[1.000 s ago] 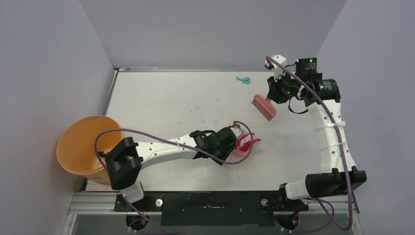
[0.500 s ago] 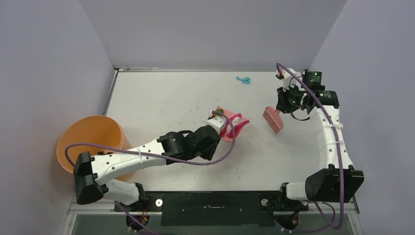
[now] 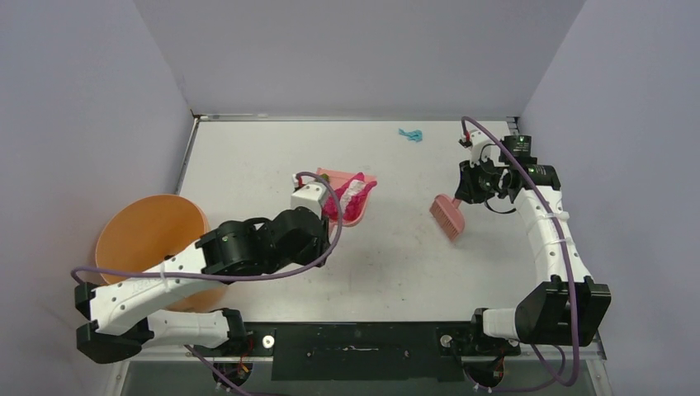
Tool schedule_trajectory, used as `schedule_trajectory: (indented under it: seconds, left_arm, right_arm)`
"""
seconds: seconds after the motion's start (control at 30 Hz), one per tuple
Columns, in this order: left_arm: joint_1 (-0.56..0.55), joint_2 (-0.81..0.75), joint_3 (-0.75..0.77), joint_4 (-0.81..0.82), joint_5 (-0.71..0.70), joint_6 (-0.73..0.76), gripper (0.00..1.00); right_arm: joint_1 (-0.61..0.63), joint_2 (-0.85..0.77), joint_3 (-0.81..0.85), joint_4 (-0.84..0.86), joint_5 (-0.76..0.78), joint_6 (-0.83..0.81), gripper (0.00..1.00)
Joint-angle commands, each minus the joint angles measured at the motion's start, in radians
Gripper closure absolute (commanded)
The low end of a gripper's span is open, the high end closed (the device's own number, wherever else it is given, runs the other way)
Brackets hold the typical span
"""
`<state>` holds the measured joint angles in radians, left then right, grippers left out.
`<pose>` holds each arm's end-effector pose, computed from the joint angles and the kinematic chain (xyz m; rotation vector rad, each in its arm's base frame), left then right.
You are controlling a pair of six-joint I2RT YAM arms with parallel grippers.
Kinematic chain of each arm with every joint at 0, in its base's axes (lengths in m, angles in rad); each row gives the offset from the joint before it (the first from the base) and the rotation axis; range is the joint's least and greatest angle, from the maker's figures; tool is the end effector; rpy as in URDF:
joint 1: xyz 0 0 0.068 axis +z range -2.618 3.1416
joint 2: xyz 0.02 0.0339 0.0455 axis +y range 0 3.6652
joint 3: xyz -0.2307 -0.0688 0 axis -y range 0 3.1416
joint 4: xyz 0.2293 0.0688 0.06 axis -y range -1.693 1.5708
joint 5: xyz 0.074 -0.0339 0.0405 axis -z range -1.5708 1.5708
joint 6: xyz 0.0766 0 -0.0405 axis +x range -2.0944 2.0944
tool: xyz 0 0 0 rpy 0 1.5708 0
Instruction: Sweep away the paper scraps from the table
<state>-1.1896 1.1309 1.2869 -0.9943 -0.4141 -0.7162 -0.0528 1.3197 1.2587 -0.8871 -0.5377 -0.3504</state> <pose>0.1162 -0.2070 0.3100 0.3680 2.3349 -0.4499 0.2784 0.0246 0.2693 -0.5636 2.3309 0.4909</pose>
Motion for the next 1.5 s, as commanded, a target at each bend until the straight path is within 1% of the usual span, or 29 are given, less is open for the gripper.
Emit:
schedule_trajectory:
  seconds: [0.0,0.27,0.47,0.63,0.7,0.73,0.83,0.9,0.97,1.07,1.17,1.27,1.33,1.4,1.47]
  left_arm:
    - [-0.003,-0.120,0.078,-0.100,-0.077,-0.124,1.00]
    - [-0.002,-0.292,0.082,-0.233,-0.210,-0.271,1.00]
    - [-0.002,-0.391,0.063,-0.307,-0.315,-0.382,1.00]
    - [-0.001,-0.465,0.048,-0.370,-0.403,-0.518,1.00]
    - [-0.002,-0.522,0.032,-0.377,-0.438,-0.601,1.00]
    - [0.000,-0.554,0.020,-0.374,-0.453,-0.641,1.00]
    - [0.007,-0.683,-0.046,-0.300,-0.490,-0.737,1.00]
    - [0.030,-0.773,-0.112,-0.205,-0.496,-0.789,1.00]
    - [0.065,-0.835,-0.169,-0.164,-0.494,-0.854,1.00]
    - [0.128,-0.867,-0.197,-0.132,-0.481,-0.879,1.00]
    - [0.189,-0.880,-0.196,-0.098,-0.456,-0.853,1.00]
    - [0.252,-0.892,-0.181,-0.108,-0.439,-0.845,1.00]
    - [0.287,-0.909,-0.184,-0.119,-0.428,-0.866,1.00]
    - [0.312,-0.949,-0.217,-0.117,-0.407,-0.941,1.00]
    - [0.333,-1.016,-0.288,-0.023,-0.383,-0.960,1.00]
  right_arm:
    - [-0.005,-0.035,-0.015,0.076,-0.070,0.031,0.95]
    - [-0.004,-0.010,-0.027,0.090,-0.106,0.046,0.95]
    - [-0.004,-0.001,-0.038,0.100,-0.120,0.053,0.95]
    - [-0.005,0.004,-0.047,0.100,-0.123,0.052,0.95]
    - [-0.005,0.003,-0.048,0.099,-0.119,0.049,0.95]
    - [-0.005,0.003,-0.046,0.098,-0.120,0.046,0.95]
    - [-0.004,0.001,-0.045,0.097,-0.116,0.042,0.95]
    - [-0.004,0.002,-0.048,0.098,-0.114,0.039,0.95]
    - [-0.004,0.006,-0.051,0.098,-0.116,0.039,0.95]
    - [-0.005,0.010,-0.048,0.096,-0.118,0.040,0.95]
    - [-0.004,0.010,-0.048,0.095,-0.116,0.036,0.95]
    - [-0.005,0.014,-0.045,0.096,-0.116,0.035,0.95]
    - [-0.004,0.018,-0.043,0.096,-0.118,0.035,0.95]
    - [-0.004,0.023,-0.042,0.096,-0.124,0.039,0.95]
    - [-0.005,0.025,-0.043,0.097,-0.129,0.040,0.95]
